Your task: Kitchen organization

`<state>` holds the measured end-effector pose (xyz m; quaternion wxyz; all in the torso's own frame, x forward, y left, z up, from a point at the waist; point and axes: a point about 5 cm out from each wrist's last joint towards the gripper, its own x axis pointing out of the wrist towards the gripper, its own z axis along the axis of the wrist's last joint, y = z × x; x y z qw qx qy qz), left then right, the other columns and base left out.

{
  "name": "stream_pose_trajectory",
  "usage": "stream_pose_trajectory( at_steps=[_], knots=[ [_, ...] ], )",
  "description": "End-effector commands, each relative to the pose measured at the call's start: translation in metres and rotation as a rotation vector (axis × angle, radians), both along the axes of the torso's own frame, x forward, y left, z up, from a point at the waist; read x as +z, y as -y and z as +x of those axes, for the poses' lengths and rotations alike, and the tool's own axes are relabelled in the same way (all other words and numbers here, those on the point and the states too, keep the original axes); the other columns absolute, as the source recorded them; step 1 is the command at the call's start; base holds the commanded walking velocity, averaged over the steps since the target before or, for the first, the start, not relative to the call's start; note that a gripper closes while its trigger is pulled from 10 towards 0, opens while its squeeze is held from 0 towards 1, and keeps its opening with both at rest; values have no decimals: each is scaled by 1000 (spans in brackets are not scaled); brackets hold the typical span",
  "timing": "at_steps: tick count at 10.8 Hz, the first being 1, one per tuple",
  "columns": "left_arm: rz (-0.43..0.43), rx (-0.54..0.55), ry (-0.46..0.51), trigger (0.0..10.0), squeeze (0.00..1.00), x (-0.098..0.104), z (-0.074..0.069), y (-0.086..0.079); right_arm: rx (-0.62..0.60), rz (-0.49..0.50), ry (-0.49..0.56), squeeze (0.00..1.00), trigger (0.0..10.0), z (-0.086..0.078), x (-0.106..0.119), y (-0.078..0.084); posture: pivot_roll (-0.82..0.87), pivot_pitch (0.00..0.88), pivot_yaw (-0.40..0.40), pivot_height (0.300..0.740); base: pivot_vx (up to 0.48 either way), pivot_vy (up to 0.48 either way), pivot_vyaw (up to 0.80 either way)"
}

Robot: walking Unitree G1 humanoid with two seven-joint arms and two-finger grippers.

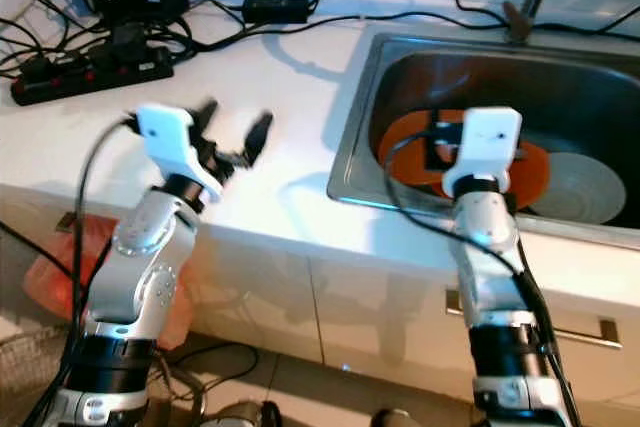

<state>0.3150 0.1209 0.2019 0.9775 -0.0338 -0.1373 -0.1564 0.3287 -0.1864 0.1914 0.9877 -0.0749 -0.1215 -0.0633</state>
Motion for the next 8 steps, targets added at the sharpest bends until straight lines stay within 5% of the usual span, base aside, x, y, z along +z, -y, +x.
stream_pose_trajectory(
  at_steps=[1, 4, 8],
  knots=[
    [17, 16, 27, 10000, 0, 2, -4, 1, -5, -15, 39, 0, 10000, -6, 7, -2, 10, 50, 30, 740, 0, 0, 0],
    [15, 13, 33, 10000, 0, -1, -11, 12, 4, -50, 102, 0, 10000, -14, 26, -3, 4, 40, 21, 740, 0, 0, 0],
    [-34, 1, 1, 10000, 0, -5, -11, 14, 11, -50, 71, 0, 10000, -17, 22, -6, 1, 39, 19, 740, 0, -480, 0]
  ],
)
